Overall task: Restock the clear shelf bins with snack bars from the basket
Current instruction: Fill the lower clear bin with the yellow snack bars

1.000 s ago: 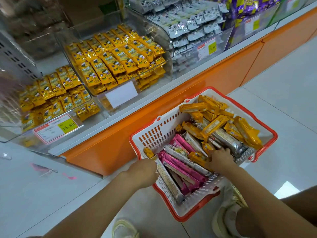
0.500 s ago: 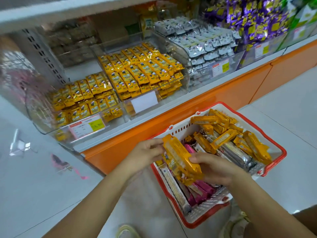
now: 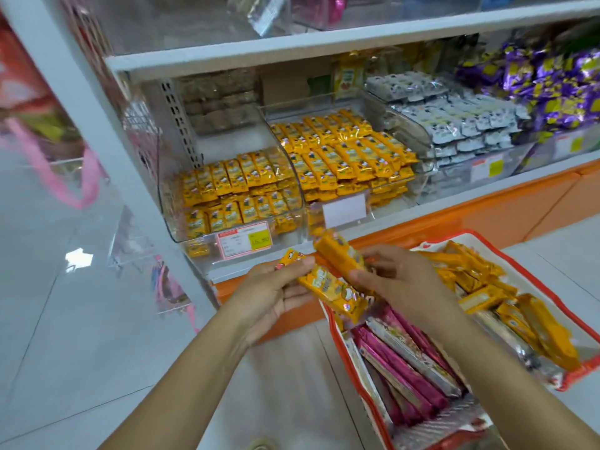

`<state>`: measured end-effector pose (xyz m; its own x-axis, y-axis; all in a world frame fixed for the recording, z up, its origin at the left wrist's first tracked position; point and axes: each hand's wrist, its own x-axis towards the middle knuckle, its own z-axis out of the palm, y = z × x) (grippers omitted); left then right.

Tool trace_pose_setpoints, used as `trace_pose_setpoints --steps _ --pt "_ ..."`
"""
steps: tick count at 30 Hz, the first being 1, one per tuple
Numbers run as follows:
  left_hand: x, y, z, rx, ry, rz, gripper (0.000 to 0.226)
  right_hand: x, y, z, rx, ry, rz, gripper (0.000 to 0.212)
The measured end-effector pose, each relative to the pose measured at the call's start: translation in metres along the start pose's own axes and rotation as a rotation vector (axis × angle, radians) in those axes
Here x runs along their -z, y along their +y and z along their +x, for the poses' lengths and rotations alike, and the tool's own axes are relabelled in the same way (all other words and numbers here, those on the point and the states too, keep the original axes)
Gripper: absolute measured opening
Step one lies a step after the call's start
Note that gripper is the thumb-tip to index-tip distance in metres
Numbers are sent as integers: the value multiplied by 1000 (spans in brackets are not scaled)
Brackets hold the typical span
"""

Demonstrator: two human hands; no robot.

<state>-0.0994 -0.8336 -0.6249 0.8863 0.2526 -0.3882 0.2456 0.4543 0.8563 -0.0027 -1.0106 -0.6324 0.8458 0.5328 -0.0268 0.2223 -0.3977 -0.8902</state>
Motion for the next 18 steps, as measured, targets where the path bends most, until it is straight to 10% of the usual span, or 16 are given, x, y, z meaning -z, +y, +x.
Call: trace_pose_setpoints --steps 11,15,18 --pt "12 35 -1 -177 203 2 29 -43 -58 1 353 45 -405 59" --pt "25 54 -2 -295 286 73 32 -50 -95 32 373 24 -479 38" --pt "50 64 -1 -508 565 585 38 -57 -127 72 299 -5 -554 43"
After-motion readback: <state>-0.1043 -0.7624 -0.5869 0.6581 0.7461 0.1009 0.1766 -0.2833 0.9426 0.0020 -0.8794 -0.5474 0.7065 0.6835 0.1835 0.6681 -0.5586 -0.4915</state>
